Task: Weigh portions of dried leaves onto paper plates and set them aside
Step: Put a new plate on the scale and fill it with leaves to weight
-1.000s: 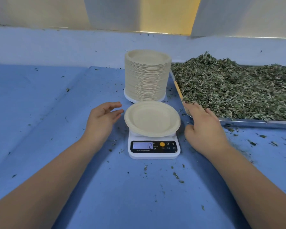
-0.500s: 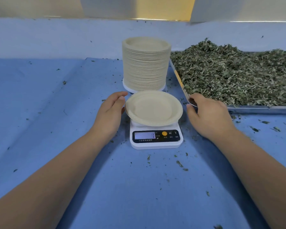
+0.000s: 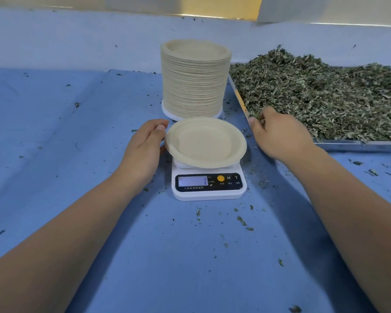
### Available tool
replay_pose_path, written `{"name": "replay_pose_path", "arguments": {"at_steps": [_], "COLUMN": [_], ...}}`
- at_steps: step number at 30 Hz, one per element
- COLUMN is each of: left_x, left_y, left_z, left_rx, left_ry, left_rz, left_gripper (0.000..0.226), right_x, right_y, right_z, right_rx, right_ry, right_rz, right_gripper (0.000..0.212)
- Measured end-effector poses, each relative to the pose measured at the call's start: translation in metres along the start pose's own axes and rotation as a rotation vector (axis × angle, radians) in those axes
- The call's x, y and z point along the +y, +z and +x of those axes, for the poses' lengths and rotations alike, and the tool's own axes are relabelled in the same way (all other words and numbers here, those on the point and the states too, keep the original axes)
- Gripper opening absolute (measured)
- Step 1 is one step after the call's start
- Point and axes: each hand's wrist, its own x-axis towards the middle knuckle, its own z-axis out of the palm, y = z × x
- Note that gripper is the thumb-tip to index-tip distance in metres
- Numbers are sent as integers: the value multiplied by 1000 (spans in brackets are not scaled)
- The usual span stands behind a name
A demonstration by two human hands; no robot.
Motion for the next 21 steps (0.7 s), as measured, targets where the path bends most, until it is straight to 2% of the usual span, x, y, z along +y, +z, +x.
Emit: {"name": "replay_pose_path", "arguments": {"at_steps": [6, 9, 13, 15, 17, 19, 21], "left_x": [2, 2, 4, 7, 13, 22, 29], "left_y": [-1, 1, 2, 1, 1, 7, 17], "left_z": [-4, -6, -10, -14, -19, -27, -36], "left_rx": [-52, -92, -89, -107, -148, -242, -328], "left_ry": [55, 78, 173, 339, 596, 869, 1040], "left_rz": [63, 155, 256, 375, 534, 721, 876], "left_gripper": [32, 39, 33, 35, 38, 37, 34], "right_x": [-3, 3, 5, 4, 5, 5, 5], "right_y": [14, 11, 10, 13, 15, 17, 17], "right_z": [-1, 7, 13, 11, 8, 7, 7], "right_rx": [-34, -106, -123, -69, -25, -8, 14], "right_ry": [-5, 34, 72, 83, 87, 86, 89], "right_rz": [-108, -56, 53, 21, -15, -19, -24], "right_gripper": [52, 52, 51, 49, 47, 46, 45]}}
